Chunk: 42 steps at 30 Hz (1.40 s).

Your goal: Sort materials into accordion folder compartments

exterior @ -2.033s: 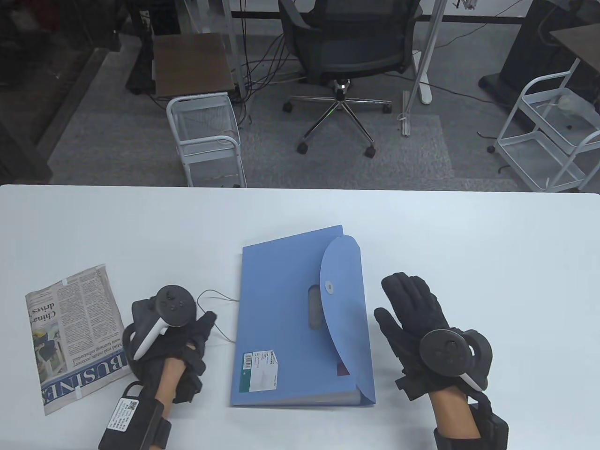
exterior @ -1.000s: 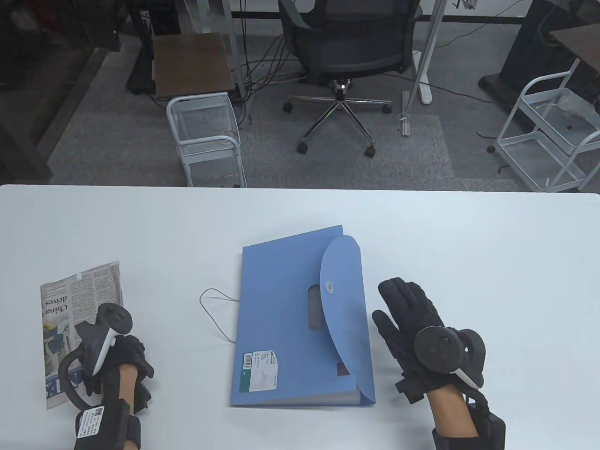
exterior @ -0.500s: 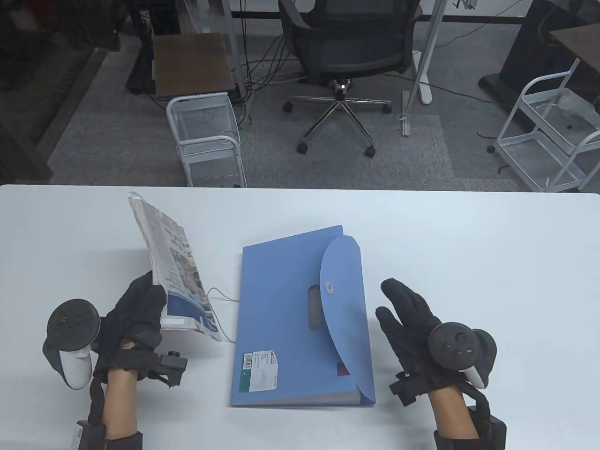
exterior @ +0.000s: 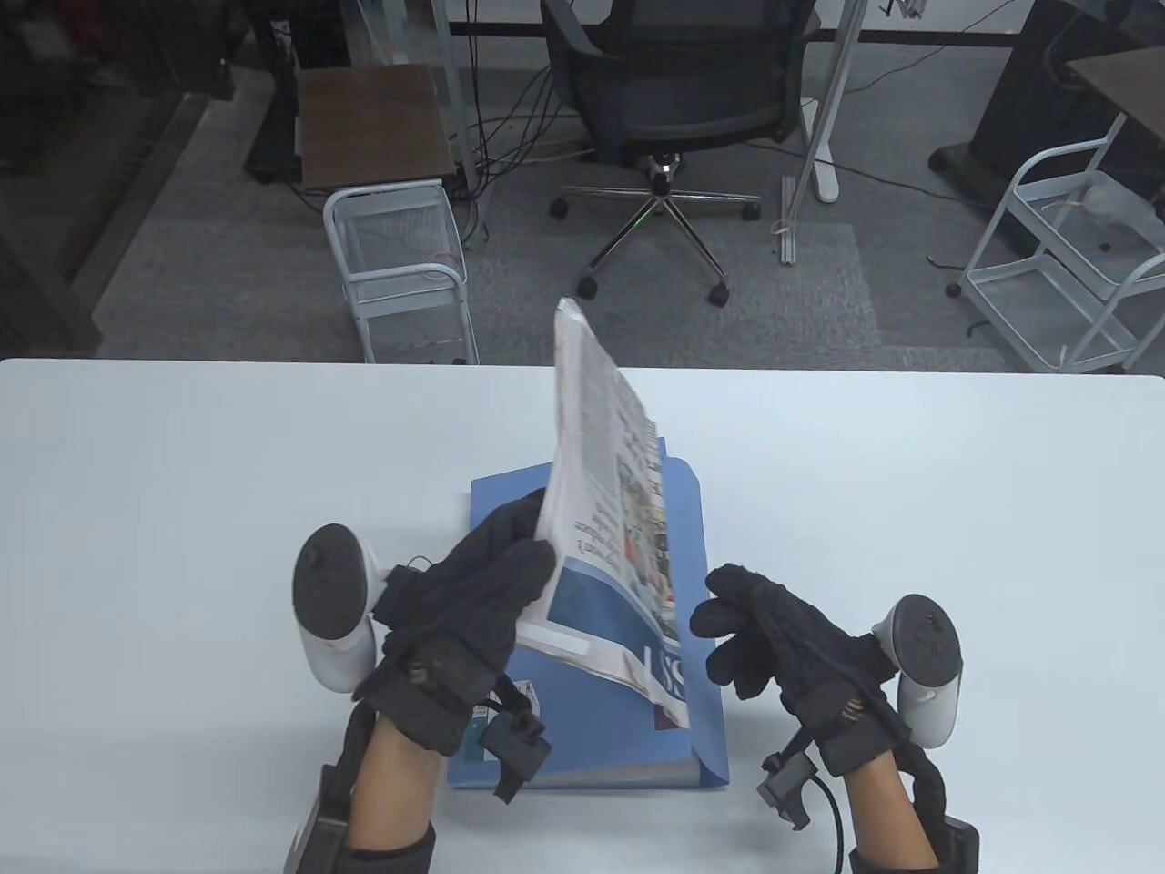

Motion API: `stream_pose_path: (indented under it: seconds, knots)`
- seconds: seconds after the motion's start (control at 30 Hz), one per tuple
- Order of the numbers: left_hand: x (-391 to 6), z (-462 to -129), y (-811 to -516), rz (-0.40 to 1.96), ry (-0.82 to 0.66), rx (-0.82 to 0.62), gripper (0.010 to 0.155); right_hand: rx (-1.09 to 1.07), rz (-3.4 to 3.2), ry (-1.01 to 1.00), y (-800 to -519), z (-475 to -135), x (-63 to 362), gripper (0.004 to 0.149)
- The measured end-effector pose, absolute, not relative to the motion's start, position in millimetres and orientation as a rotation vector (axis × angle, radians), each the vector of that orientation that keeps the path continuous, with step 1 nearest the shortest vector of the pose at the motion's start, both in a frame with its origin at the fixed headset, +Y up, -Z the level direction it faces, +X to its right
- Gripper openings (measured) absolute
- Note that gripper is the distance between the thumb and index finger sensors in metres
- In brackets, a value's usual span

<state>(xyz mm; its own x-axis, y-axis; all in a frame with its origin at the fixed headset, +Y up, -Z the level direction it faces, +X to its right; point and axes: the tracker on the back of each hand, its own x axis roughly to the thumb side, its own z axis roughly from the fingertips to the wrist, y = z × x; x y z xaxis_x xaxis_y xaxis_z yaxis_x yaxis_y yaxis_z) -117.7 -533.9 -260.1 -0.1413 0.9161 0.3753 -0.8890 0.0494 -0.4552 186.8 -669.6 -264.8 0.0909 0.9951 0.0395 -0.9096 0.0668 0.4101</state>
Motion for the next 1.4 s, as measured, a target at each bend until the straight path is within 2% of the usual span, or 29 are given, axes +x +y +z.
stream_pose_path:
  seconds: [0.07, 0.13, 0.17, 0.2, 0.43, 0.5, 0.7, 0.8, 0.9, 1.1, 1.4]
  knots:
    - [-104.4, -262.2, -542.5, 1.540, -0.651, -0.133, 0.042, 0.366, 1.300, 0.280, -677.6, -266.7, 183.1, 0.079]
    - [-97.3, -267.3, -554.3, 1.416, -0.620, -0.160, 0.042, 0.255, 1.183, 0.212, -683.9, -268.8, 185.1, 0.071]
    - [-96.7, -269.6, -558.6, 1.385, -0.634, -0.165, 0.042, 0.203, 1.190, 0.201, -685.2, -269.0, 188.1, 0.060]
    - [-97.3, -271.7, -564.6, 1.377, -0.620, -0.186, 0.042, 0.171, 1.214, 0.173, -686.4, -269.6, 193.4, 0.057]
    - [-111.2, -289.0, -589.2, 1.250, -0.472, -0.214, 0.043, 0.131, 1.331, -0.043, -671.0, -268.6, 223.5, 0.047]
    - [-113.8, -295.5, -599.9, 1.222, -0.435, -0.201, 0.048, 0.105, 1.302, -0.080, -669.2, -267.4, 231.3, 0.044]
    - [-116.5, -313.9, -653.9, 1.134, -0.179, -0.197, 0.055, 0.072, 1.208, -0.129, -671.1, -267.3, 251.7, 0.044]
    - [-106.9, -320.7, -682.3, 1.103, -0.147, -0.371, 0.061, 0.060, 1.205, -0.142, -671.0, -266.2, 256.6, 0.044]
    - [-95.1, -323.9, -700.2, 1.095, -0.156, -0.467, 0.065, 0.061, 1.201, -0.146, -670.3, -265.7, 257.3, 0.044]
    - [-75.1, -324.1, -710.7, 0.952, -0.163, -0.499, 0.071, 0.071, 1.204, -0.138, -671.0, -266.6, 255.4, 0.044]
    - [-71.3, -326.6, -720.3, 1.021, -0.136, -0.582, 0.071, 0.073, 1.203, -0.133, -671.1, -266.6, 255.3, 0.045]
